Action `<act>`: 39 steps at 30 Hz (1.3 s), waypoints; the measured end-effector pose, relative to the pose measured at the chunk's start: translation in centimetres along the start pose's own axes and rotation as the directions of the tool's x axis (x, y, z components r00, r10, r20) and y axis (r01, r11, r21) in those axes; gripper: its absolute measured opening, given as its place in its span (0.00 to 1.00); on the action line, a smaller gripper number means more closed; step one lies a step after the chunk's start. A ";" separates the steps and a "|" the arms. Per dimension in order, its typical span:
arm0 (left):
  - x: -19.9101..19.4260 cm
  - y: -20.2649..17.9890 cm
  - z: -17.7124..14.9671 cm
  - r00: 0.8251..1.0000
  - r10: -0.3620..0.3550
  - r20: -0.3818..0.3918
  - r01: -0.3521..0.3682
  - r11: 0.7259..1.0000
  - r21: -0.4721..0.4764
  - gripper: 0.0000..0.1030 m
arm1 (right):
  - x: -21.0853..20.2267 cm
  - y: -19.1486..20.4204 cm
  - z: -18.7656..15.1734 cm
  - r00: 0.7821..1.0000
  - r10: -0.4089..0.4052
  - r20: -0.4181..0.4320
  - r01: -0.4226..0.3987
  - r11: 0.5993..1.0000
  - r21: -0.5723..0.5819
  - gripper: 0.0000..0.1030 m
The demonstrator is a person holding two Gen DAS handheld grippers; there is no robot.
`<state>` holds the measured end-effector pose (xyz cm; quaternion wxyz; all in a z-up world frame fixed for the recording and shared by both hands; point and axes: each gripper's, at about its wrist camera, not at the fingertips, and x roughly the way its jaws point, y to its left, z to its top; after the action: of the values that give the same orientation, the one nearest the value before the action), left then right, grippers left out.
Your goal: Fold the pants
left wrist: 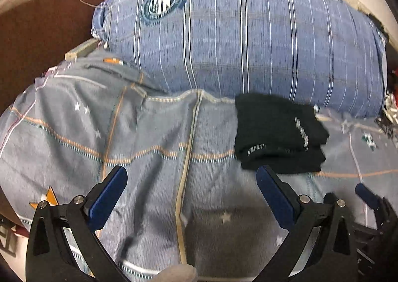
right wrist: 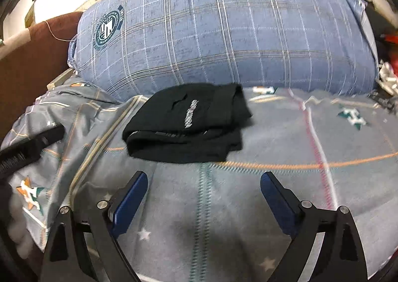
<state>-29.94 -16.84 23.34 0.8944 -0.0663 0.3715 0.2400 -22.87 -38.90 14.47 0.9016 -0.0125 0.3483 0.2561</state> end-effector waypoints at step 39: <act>2.5 -2.7 -3.3 0.971 -0.169 -0.171 0.177 0.984 0.030 1.00 | 2.4 -1.3 -2.1 0.993 -0.021 -0.120 0.026 0.999 0.039 0.91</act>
<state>-29.21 -19.27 19.02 0.8787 -0.0981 0.4438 0.1460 -22.09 -39.38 11.12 0.8822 -0.0137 0.4066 0.2371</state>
